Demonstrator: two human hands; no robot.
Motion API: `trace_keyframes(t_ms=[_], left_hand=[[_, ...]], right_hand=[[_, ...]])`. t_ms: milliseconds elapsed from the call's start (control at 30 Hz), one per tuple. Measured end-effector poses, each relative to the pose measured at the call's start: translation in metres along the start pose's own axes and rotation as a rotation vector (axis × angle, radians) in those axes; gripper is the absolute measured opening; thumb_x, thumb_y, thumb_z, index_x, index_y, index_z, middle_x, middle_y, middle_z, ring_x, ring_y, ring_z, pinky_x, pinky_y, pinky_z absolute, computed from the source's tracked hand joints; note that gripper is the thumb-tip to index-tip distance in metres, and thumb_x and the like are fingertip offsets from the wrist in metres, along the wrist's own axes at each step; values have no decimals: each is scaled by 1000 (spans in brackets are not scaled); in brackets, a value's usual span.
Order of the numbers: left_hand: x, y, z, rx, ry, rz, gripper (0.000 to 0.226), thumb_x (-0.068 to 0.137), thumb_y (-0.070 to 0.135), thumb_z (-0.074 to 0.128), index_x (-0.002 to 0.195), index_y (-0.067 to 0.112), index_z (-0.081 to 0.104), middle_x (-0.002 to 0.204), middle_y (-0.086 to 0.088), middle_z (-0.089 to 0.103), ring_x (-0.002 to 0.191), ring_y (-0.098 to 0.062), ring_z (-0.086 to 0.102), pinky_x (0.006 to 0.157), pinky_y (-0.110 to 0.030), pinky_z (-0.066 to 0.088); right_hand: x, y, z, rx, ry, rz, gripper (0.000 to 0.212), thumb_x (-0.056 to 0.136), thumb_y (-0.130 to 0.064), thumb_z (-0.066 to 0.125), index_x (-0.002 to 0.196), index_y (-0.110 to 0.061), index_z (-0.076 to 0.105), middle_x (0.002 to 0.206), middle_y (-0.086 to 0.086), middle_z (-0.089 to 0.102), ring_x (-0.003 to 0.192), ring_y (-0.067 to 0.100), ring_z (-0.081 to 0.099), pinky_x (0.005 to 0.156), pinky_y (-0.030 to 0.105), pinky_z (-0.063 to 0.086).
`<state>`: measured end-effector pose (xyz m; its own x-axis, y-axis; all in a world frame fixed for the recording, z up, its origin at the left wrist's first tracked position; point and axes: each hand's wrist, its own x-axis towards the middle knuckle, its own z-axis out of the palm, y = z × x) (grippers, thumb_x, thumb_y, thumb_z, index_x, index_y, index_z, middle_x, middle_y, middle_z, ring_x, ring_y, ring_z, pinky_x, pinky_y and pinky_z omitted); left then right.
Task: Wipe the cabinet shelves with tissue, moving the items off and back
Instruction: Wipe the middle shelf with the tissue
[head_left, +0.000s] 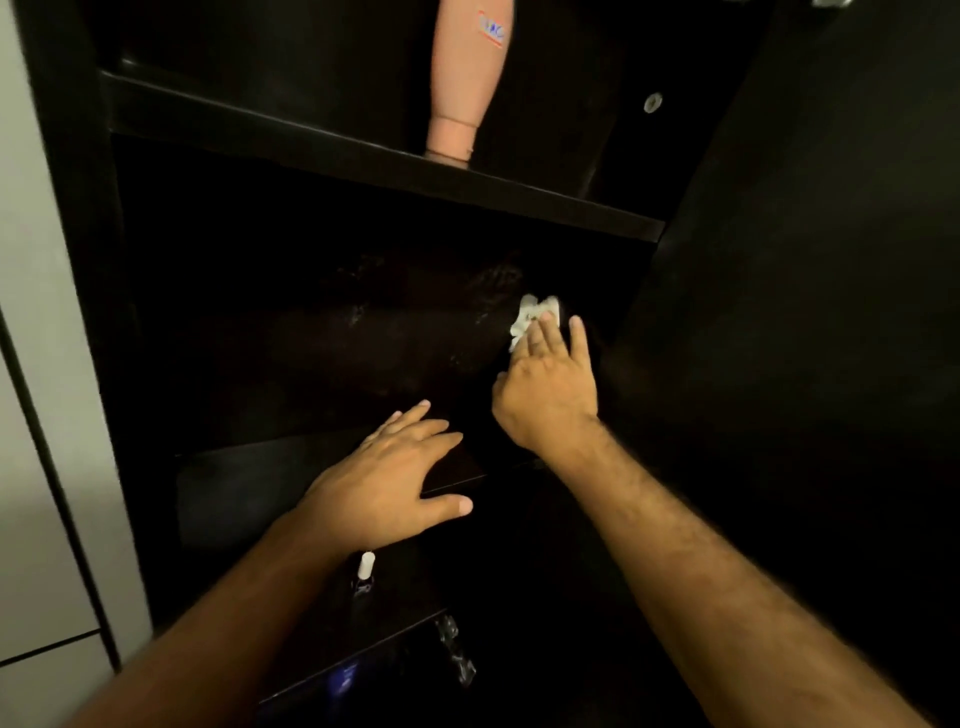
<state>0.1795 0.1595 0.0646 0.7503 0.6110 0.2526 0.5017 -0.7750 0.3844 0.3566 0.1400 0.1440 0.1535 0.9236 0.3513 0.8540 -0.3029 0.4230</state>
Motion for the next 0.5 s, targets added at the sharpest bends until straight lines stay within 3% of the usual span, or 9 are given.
trace_keyframes(t_ms=[133, 267, 333, 433, 500], left_hand=[[0, 4, -1, 3, 15, -25, 80, 88, 61, 54, 153, 28, 21, 161, 10, 16, 141, 5, -12, 112, -18, -7], [-2, 7, -5, -25, 119, -70, 75, 89, 58, 55, 151, 32, 25, 158, 15, 23, 142, 8, -5, 114, -18, 1], [-4, 9, -9, -12, 178, -83, 71, 89, 57, 54, 150, 32, 29, 156, 17, 27, 141, 10, 0, 111, -10, 0], [-8, 15, -20, 45, 196, -129, 73, 85, 64, 47, 149, 34, 30, 146, 28, 19, 135, 15, 0, 96, 4, -5], [-12, 14, -25, 123, 238, -140, 86, 77, 81, 27, 149, 35, 29, 143, 30, 19, 136, 15, -1, 100, 1, -5]], right_hand=[[1, -8, 6, 316, -3, 11, 73, 95, -40, 38, 150, 3, 18, 160, 19, 11, 150, 27, -3, 121, 44, -4], [8, -15, 8, 1083, 61, 112, 70, 91, -48, 44, 144, -5, 32, 158, 11, 19, 148, 24, 8, 120, 47, 15], [9, -15, -1, 1393, 139, 149, 68, 89, -56, 40, 139, -10, 38, 155, 6, 24, 145, 20, 19, 117, 47, 24], [20, -3, -21, 1562, 232, 164, 46, 98, -42, 42, 132, -11, 47, 142, 5, 41, 135, 20, 36, 114, 41, 29], [29, 8, -35, 1565, 297, 190, 35, 96, -30, 47, 123, -8, 54, 118, 3, 54, 115, 22, 51, 101, 37, 40]])
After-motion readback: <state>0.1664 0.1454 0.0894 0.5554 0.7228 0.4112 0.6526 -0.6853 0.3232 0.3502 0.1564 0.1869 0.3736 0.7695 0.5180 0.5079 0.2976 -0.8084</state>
